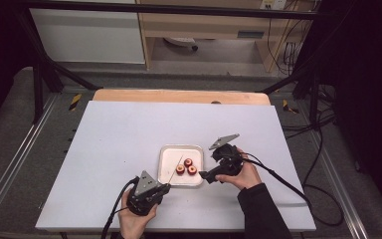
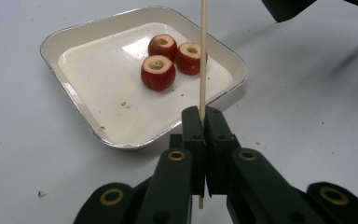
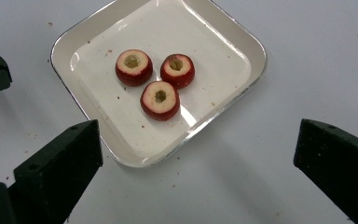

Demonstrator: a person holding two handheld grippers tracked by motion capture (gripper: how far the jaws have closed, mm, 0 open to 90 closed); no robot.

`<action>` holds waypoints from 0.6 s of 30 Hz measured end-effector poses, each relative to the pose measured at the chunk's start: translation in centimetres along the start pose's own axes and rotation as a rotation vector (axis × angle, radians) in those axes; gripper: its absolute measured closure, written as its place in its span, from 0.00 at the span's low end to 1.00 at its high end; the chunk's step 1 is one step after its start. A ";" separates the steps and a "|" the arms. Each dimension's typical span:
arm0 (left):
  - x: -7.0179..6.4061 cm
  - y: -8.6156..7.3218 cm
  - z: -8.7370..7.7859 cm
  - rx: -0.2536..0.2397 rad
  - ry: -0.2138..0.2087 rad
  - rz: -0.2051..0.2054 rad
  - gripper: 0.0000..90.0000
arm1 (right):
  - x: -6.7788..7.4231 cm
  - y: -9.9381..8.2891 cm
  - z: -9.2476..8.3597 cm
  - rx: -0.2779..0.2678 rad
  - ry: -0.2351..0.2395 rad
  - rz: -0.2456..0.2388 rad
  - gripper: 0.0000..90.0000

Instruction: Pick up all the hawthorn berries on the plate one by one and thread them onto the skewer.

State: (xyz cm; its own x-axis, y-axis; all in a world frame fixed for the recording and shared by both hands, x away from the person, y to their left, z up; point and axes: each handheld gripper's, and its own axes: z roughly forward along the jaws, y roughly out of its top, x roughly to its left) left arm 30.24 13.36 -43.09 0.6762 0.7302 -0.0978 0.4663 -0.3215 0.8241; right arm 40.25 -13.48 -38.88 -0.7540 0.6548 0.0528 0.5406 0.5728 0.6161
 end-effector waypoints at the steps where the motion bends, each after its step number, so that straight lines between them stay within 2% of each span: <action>1: 0.0 -0.1 0.0 -0.001 -0.002 -0.003 0.98 | 0.1 0.2 0.3 0.004 0.006 0.005 0.02; 6: 0.3 -0.3 -0.2 -0.002 0.002 -0.005 0.98 | 0.3 1.2 1.4 0.040 0.022 0.002 0.06; 8: 0.4 -0.4 -0.2 -0.003 0.003 -0.008 0.98 | 0.3 1.6 1.8 0.045 0.043 0.006 0.10; 9: 0.4 -0.4 -0.2 -0.002 0.002 -0.009 0.98 | 0.3 2.1 2.4 0.064 0.065 0.015 0.12; 10: 0.4 -0.5 -0.2 -0.002 0.003 -0.009 0.98 | 0.3 2.1 2.4 0.064 0.065 0.015 0.12; 14: 0.6 -0.7 -0.1 0.003 -0.001 -0.013 0.98 | 0.4 3.0 3.6 0.097 0.122 0.024 0.20; 17: 0.6 -0.8 0.0 0.010 -0.001 -0.013 0.98 | 0.7 3.3 4.5 0.149 0.124 0.002 0.25; 18: 0.6 -0.9 0.0 0.011 0.000 -0.014 0.98 | 0.7 3.3 4.9 0.160 0.134 0.001 0.31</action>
State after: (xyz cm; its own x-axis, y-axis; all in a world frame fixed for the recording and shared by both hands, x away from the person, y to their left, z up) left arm 30.23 14.08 -43.83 0.6699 0.7343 -0.1096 0.4817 -0.3176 0.8168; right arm 43.30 -8.69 -40.62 -0.7905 0.5900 0.1643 0.5859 0.6502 0.4838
